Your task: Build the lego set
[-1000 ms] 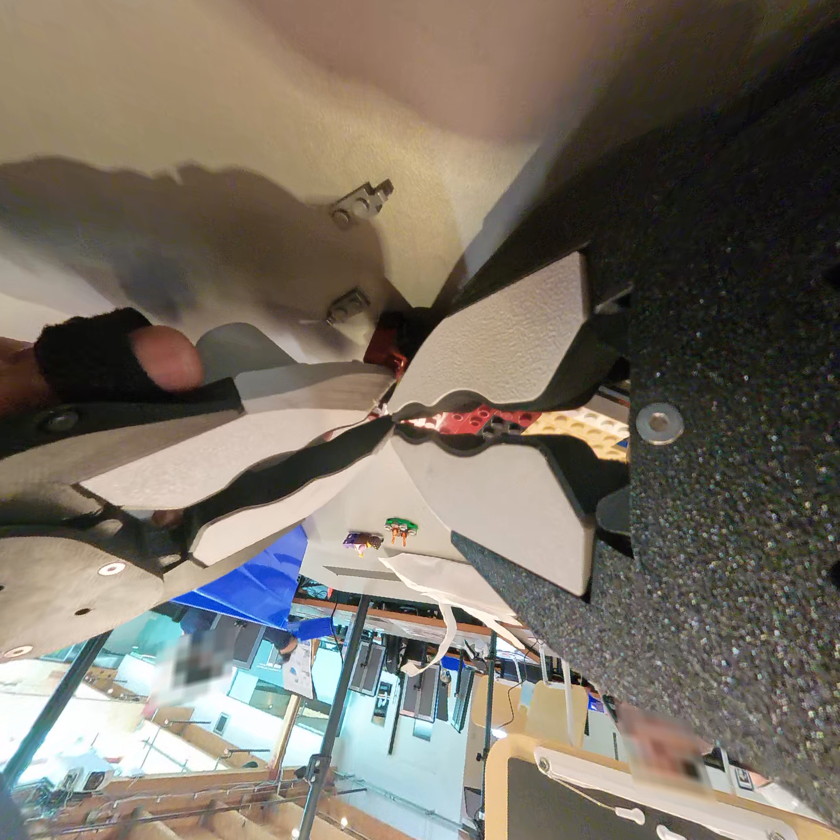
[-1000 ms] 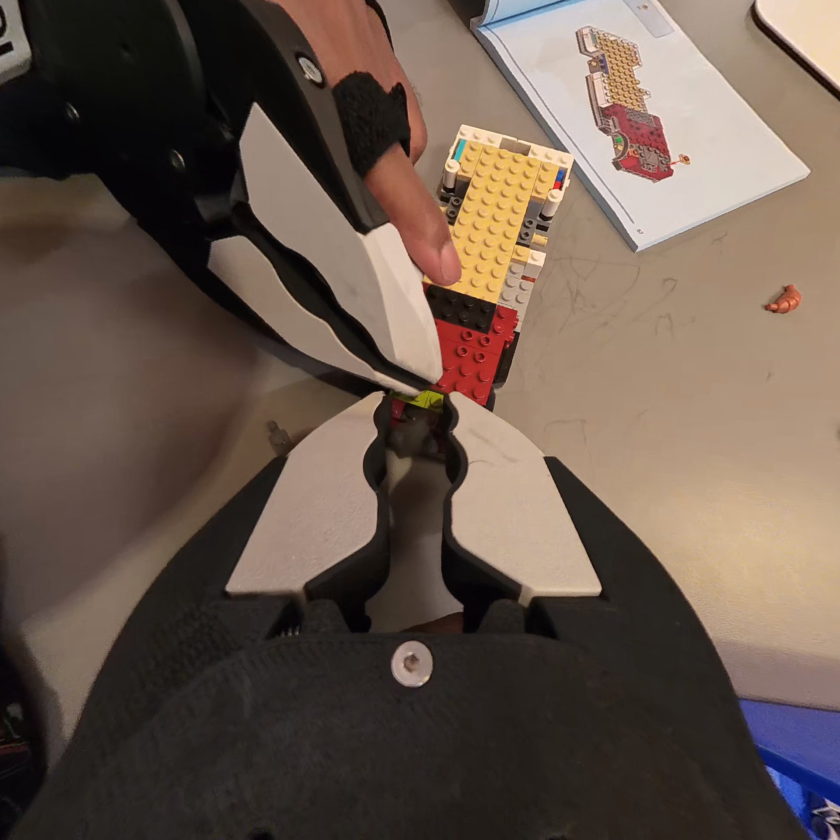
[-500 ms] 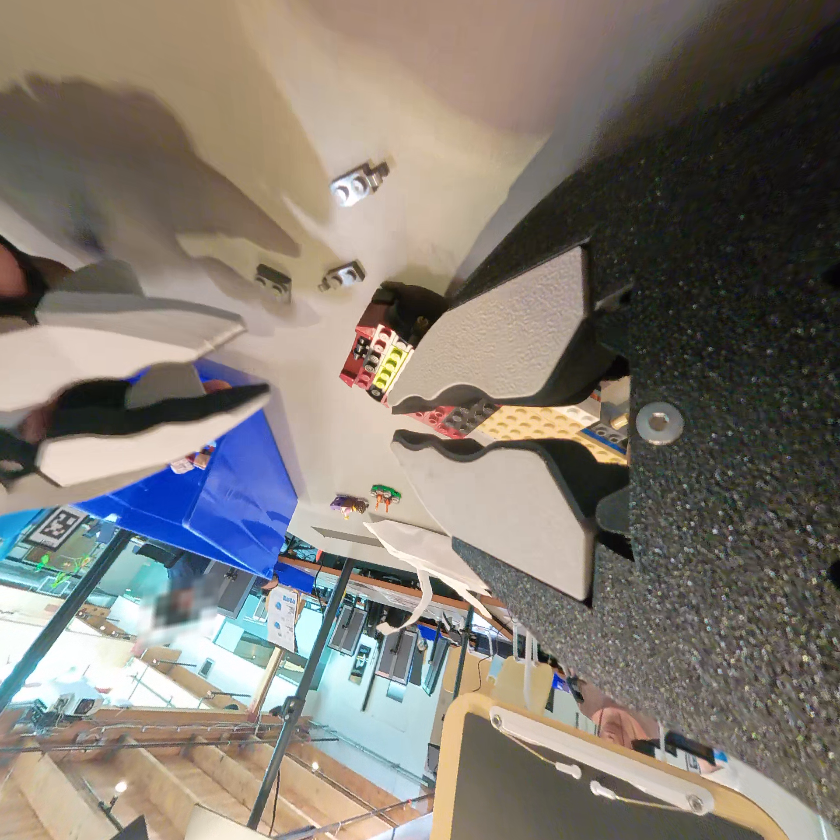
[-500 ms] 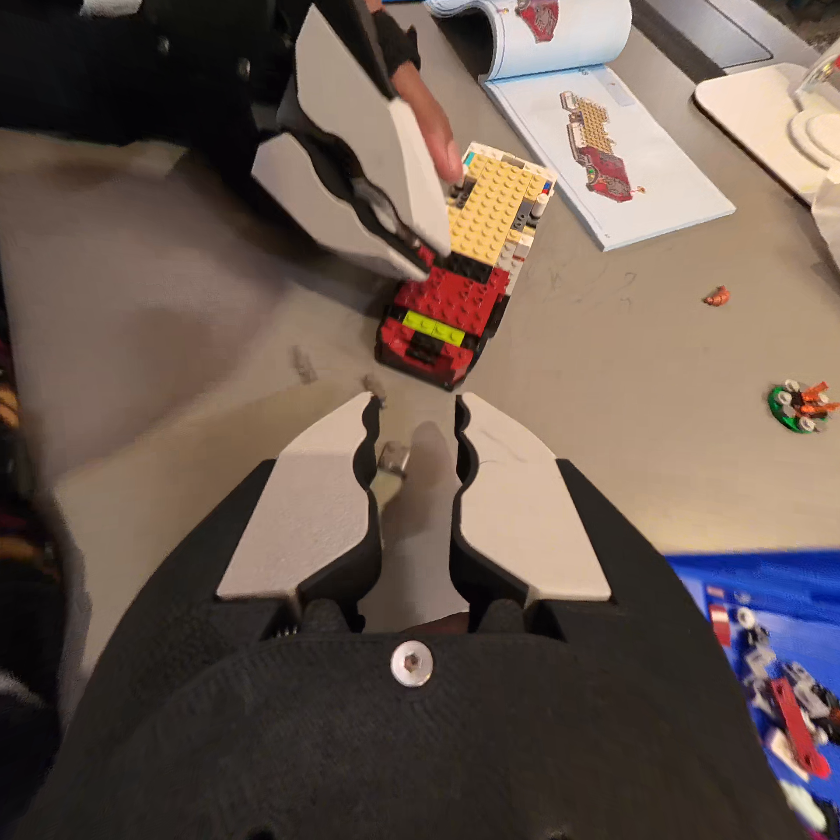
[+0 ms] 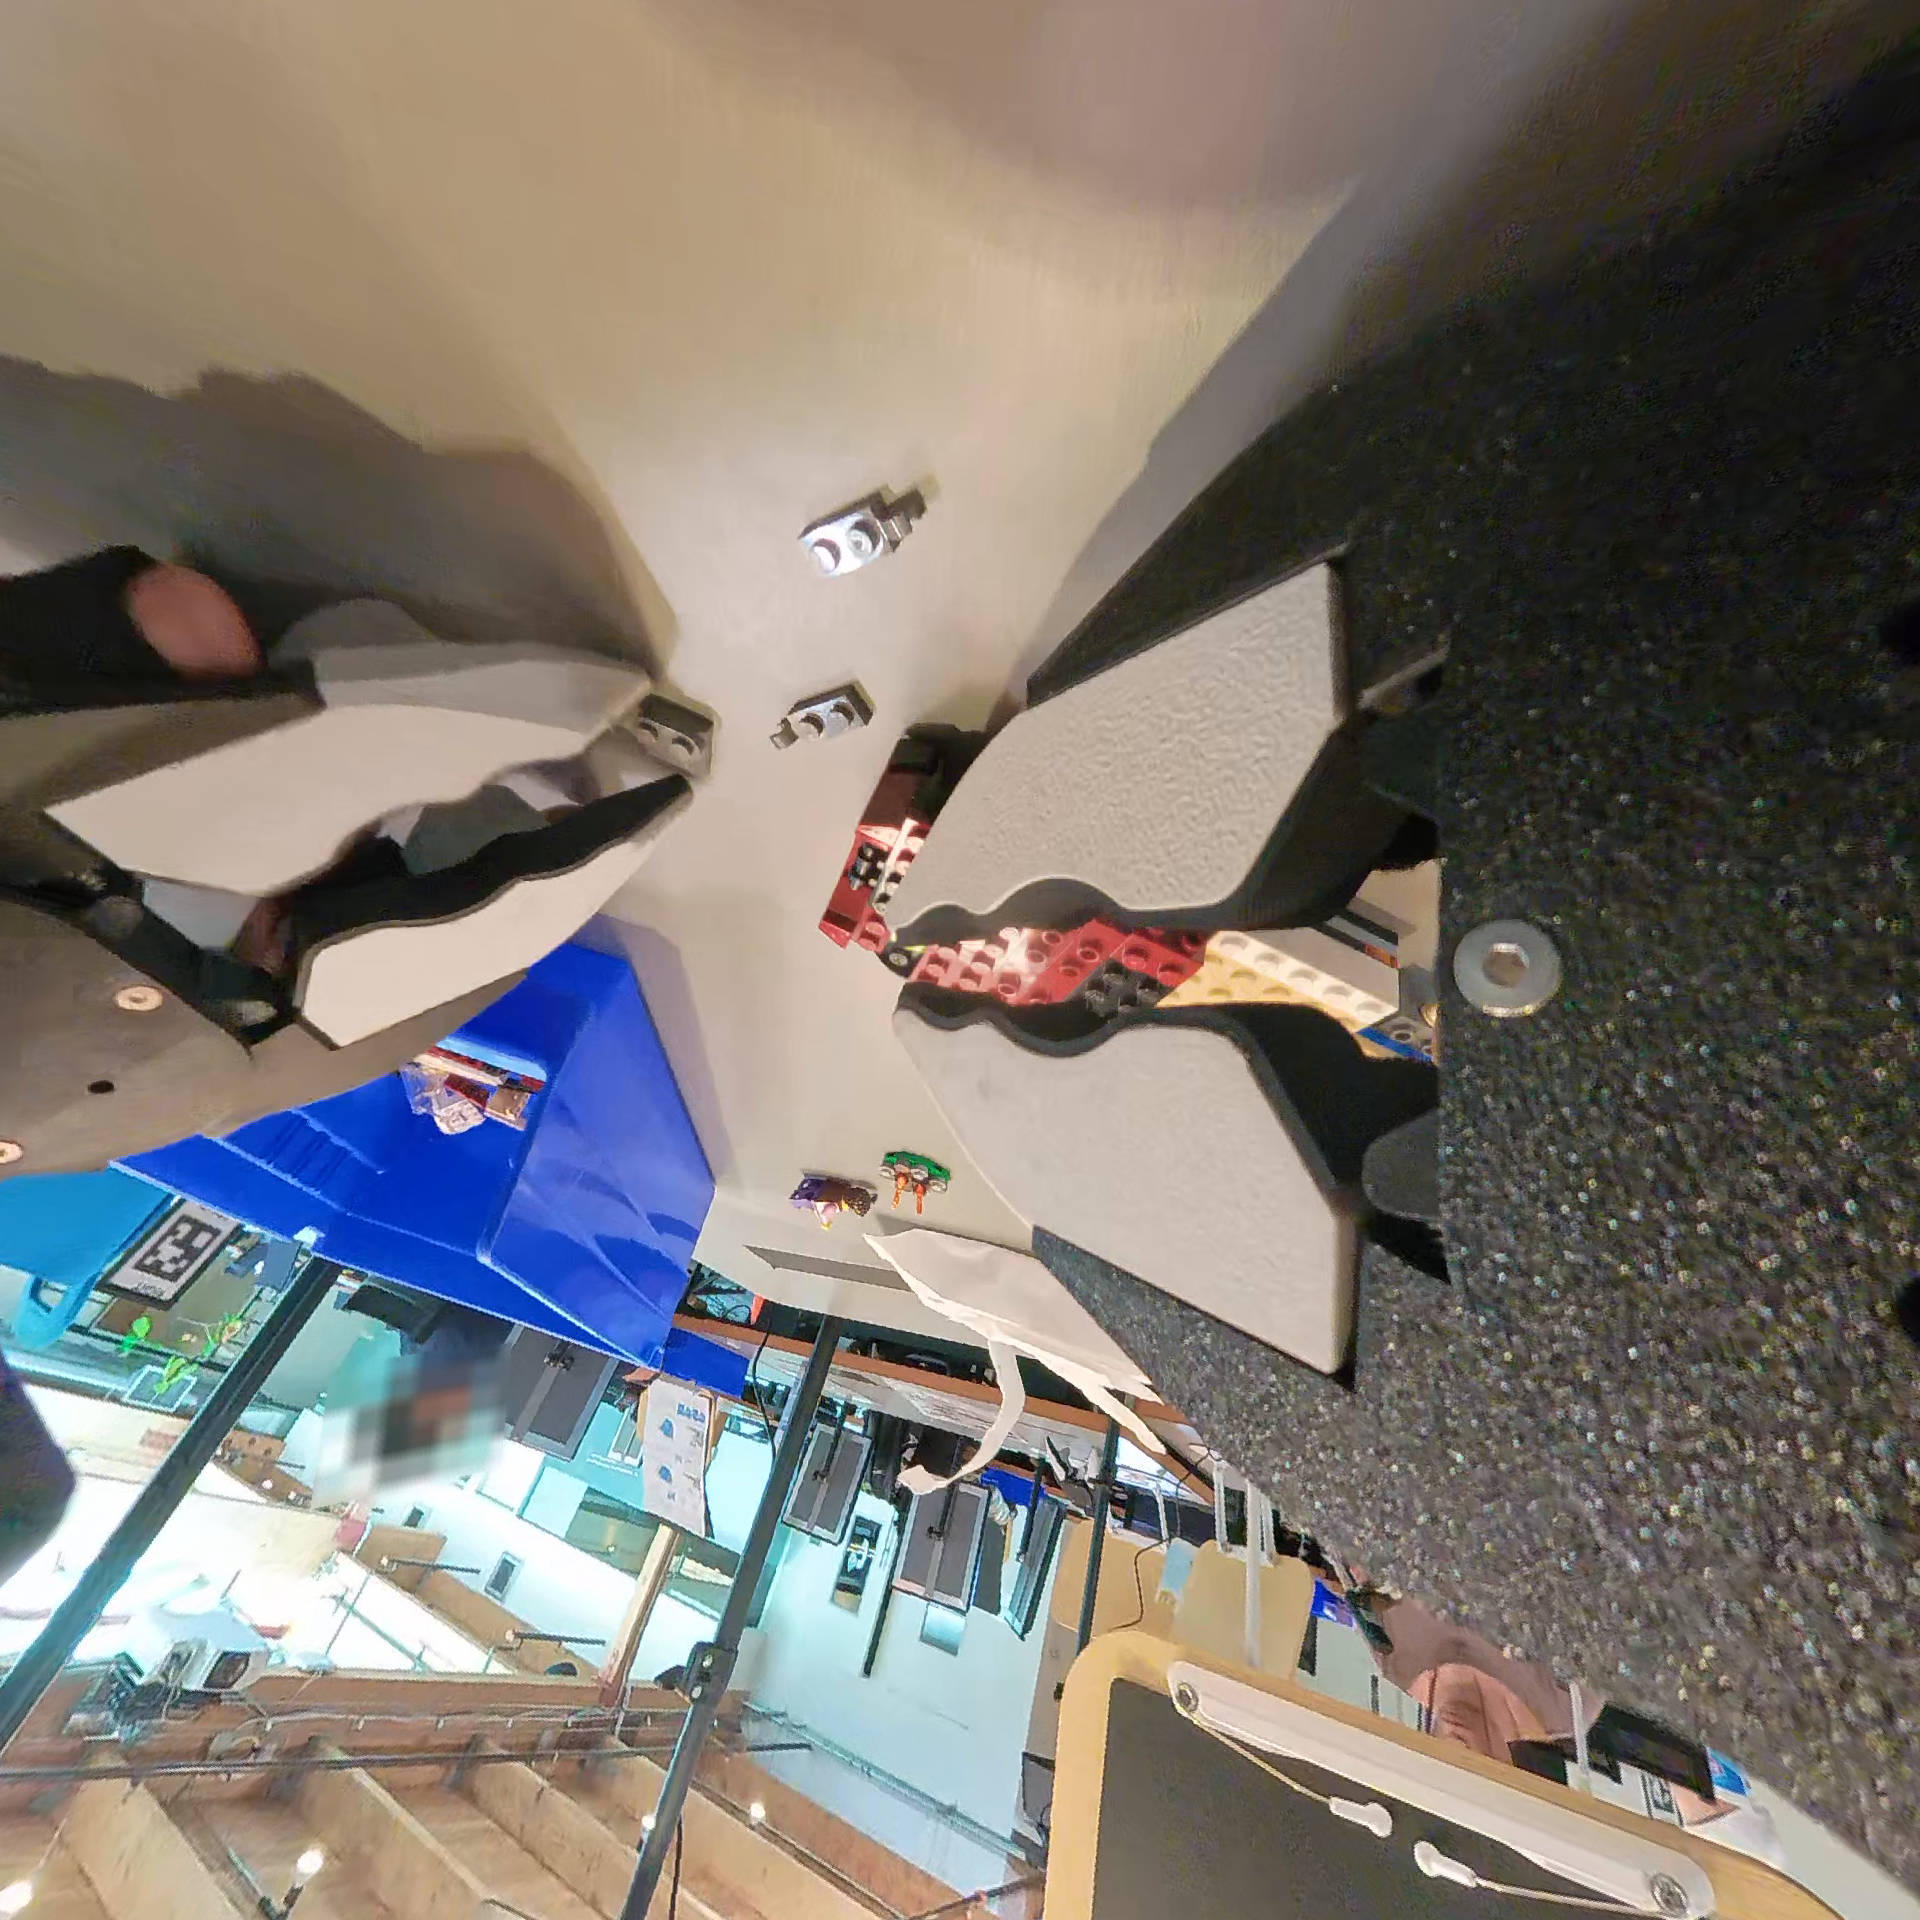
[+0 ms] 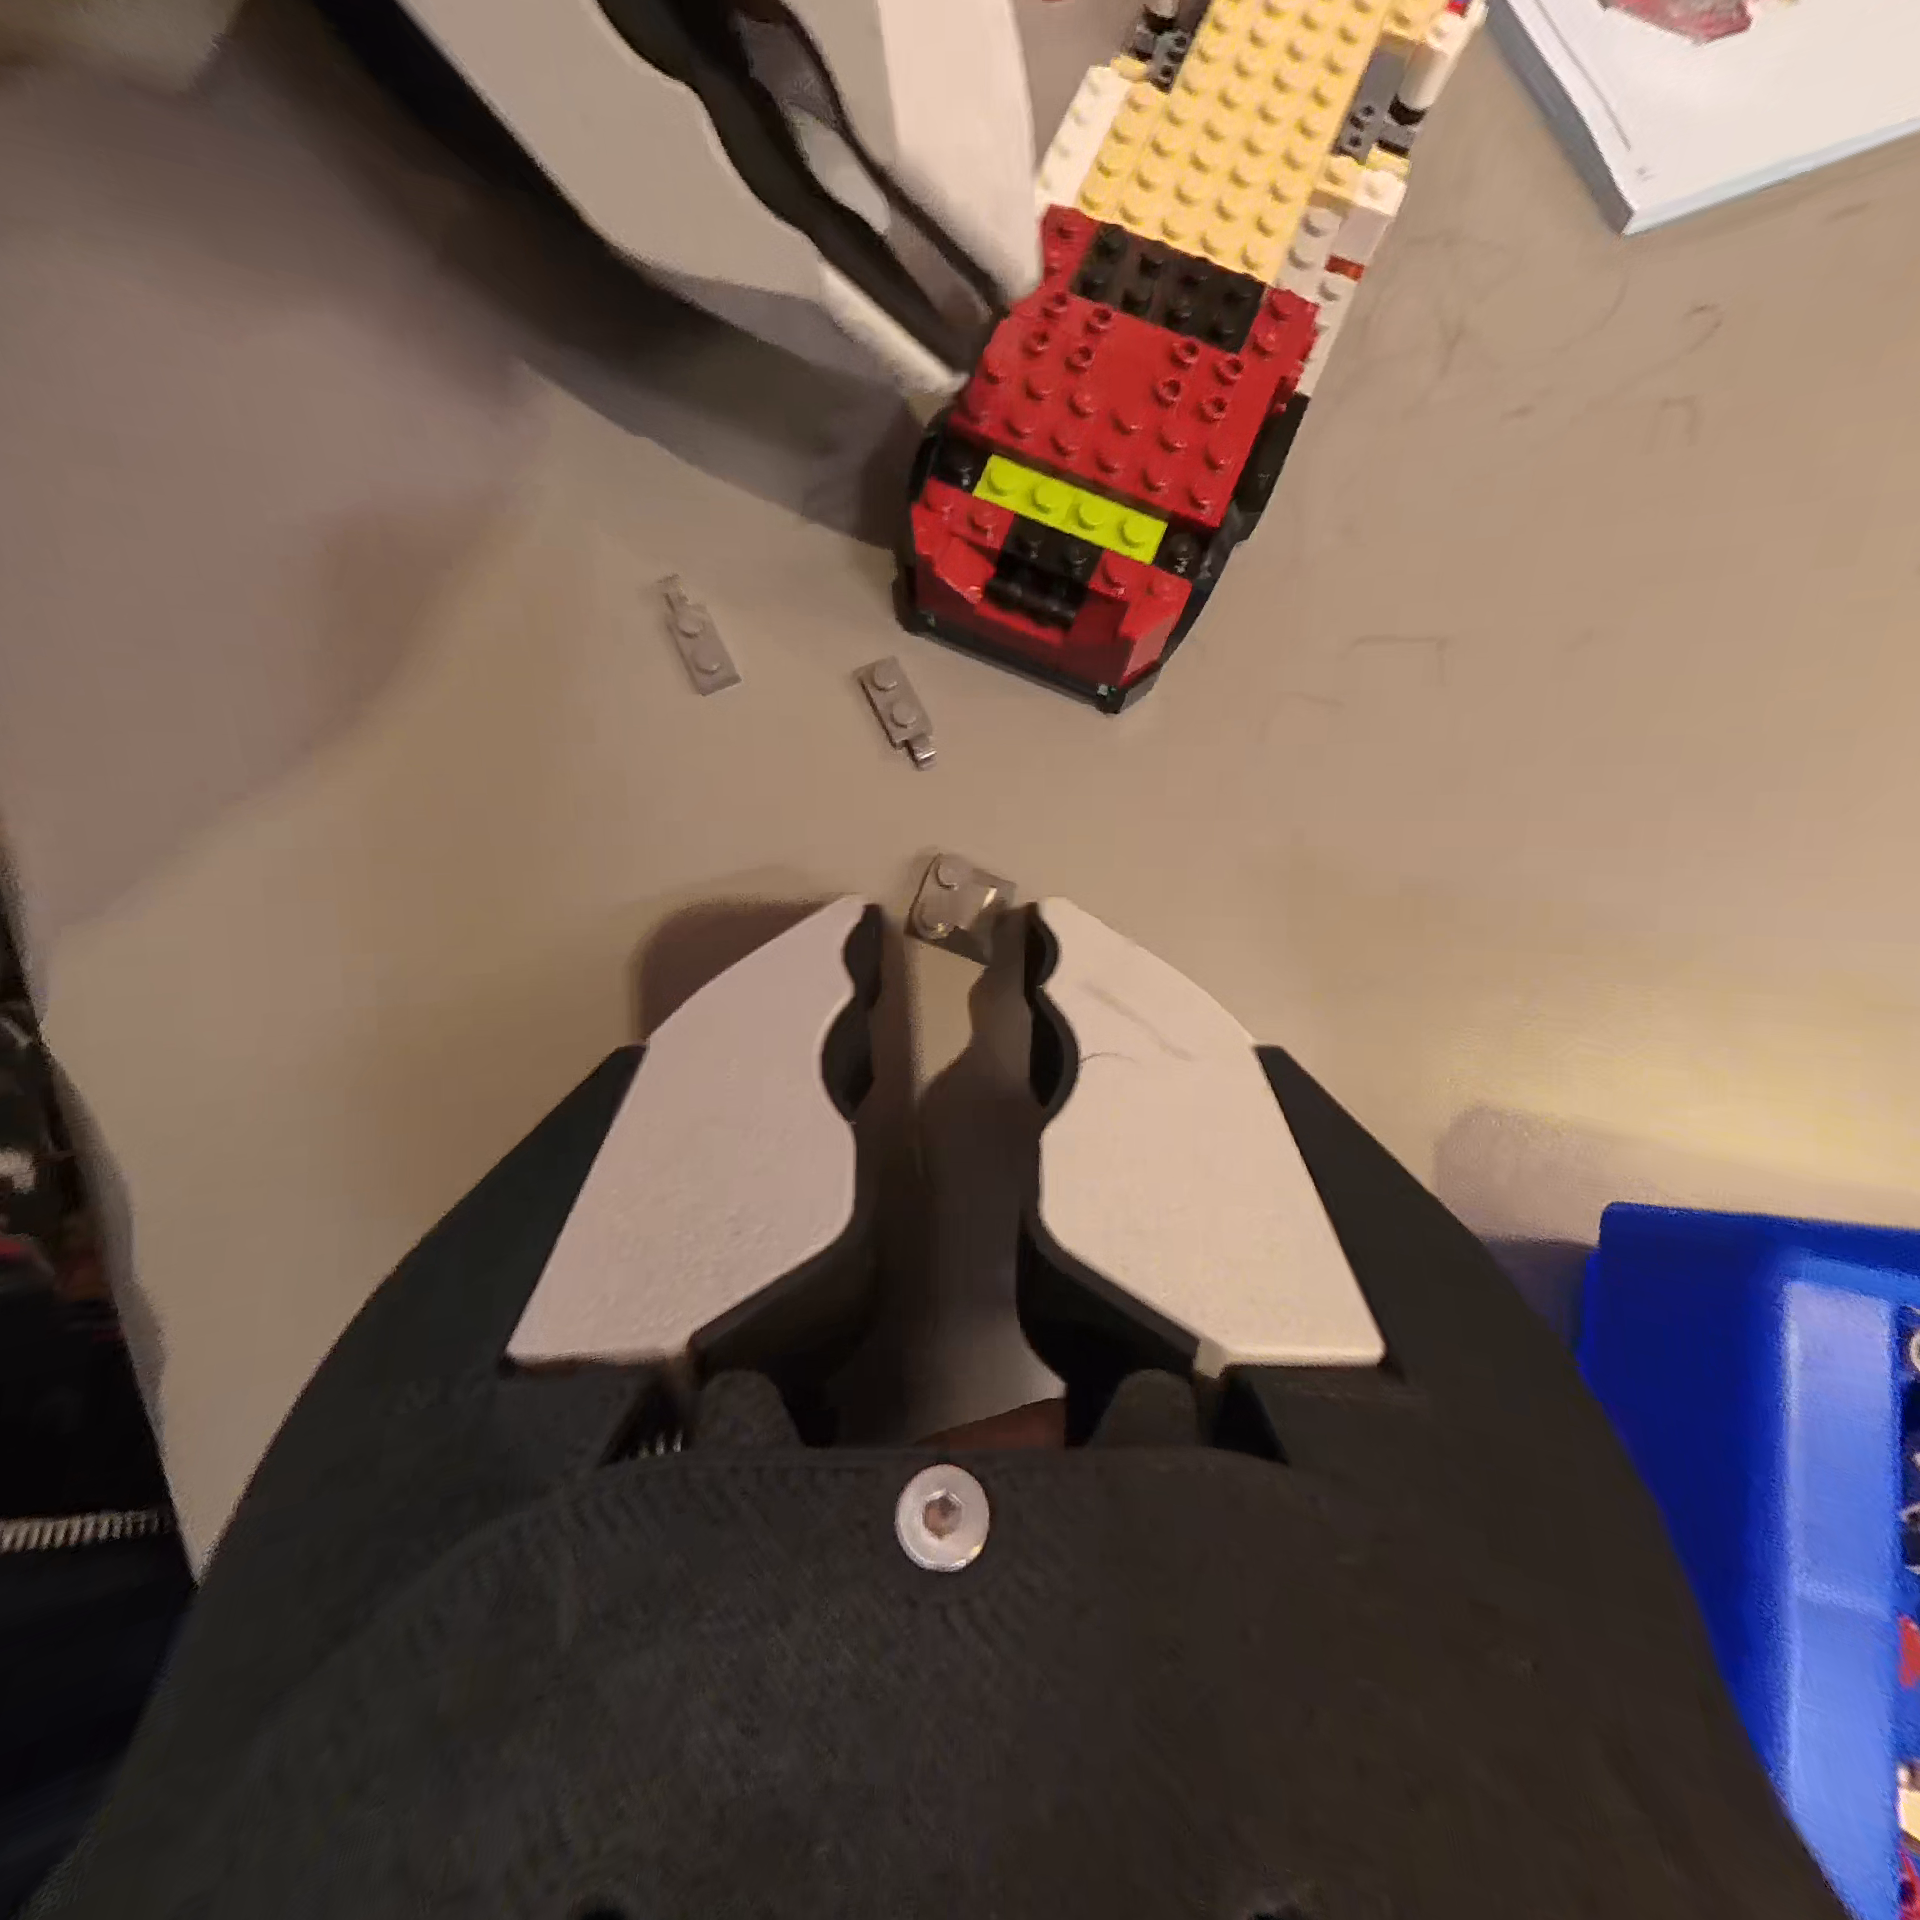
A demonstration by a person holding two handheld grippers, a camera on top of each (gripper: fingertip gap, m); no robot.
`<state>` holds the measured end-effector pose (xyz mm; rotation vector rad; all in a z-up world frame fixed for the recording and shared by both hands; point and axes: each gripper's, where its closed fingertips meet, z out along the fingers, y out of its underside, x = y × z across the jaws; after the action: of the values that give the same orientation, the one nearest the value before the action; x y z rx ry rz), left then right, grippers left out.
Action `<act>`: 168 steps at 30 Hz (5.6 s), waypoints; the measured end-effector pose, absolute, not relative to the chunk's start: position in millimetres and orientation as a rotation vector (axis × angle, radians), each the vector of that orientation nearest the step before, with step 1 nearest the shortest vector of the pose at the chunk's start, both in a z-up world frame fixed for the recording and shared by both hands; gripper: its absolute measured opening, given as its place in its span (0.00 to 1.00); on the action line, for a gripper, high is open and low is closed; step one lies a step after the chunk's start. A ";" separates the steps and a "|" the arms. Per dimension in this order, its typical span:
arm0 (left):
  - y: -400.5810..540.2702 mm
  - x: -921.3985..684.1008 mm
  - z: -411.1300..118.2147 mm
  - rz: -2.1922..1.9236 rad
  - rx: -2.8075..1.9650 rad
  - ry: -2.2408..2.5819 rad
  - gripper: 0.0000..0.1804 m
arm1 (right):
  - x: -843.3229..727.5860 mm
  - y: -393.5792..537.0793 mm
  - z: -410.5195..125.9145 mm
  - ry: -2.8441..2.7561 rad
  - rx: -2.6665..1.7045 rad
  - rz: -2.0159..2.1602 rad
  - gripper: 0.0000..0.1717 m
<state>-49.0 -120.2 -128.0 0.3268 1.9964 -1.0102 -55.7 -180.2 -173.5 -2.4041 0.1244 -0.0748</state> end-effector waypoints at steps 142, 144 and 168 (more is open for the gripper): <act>-109.9 -43.0 -129.7 -0.920 0.280 2.000 0.05 | -73.9 -170.3 -159.4 0.465 -2.281 0.156 0.12; -111.7 -44.5 -131.0 -0.920 0.292 2.004 0.05 | -56.8 -180.4 -160.7 0.512 -2.284 0.041 0.14; -111.4 -43.1 -132.2 -0.896 0.305 2.001 0.04 | 3.8 -180.8 -171.6 0.436 -2.381 -0.261 0.12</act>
<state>-43.1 -111.4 -132.2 0.3053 2.0007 -0.8963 3.8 -180.8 -171.6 -2.3811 0.4355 -0.2613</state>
